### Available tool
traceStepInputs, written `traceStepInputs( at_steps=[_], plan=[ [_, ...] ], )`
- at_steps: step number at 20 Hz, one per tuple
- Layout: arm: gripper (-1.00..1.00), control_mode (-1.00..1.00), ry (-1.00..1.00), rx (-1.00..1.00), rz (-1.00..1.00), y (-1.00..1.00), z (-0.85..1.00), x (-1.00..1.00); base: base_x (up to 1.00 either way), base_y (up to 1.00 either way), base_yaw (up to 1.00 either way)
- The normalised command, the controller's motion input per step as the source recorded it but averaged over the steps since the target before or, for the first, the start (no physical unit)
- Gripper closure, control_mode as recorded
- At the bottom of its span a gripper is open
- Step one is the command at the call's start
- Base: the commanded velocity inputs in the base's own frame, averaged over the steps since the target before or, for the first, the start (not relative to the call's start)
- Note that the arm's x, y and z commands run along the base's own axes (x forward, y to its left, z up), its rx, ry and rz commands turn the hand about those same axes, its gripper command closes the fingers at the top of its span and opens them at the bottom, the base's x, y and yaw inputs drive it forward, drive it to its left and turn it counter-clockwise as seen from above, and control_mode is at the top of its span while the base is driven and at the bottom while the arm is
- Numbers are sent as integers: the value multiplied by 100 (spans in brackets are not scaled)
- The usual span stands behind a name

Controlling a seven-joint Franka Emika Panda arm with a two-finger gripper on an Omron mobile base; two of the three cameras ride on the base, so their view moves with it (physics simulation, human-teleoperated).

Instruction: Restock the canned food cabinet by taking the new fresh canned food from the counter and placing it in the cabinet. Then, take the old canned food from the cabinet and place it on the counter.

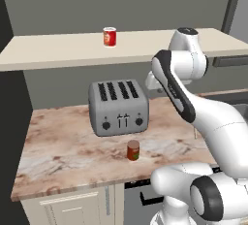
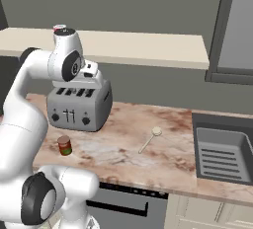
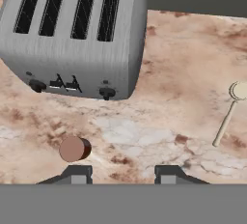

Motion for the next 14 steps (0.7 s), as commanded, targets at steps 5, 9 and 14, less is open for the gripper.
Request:
traceStepInputs(
  at_steps=[5,9,14],
  plan=[
    [-100,-100,0,0,0,11,-1,-4,0,0,0],
    [-100,-100,5,0,0,67,-46,-29,0,0,0],
    [-100,-100,12,0,0,62,-83,-35,0,0,0]
  ],
)
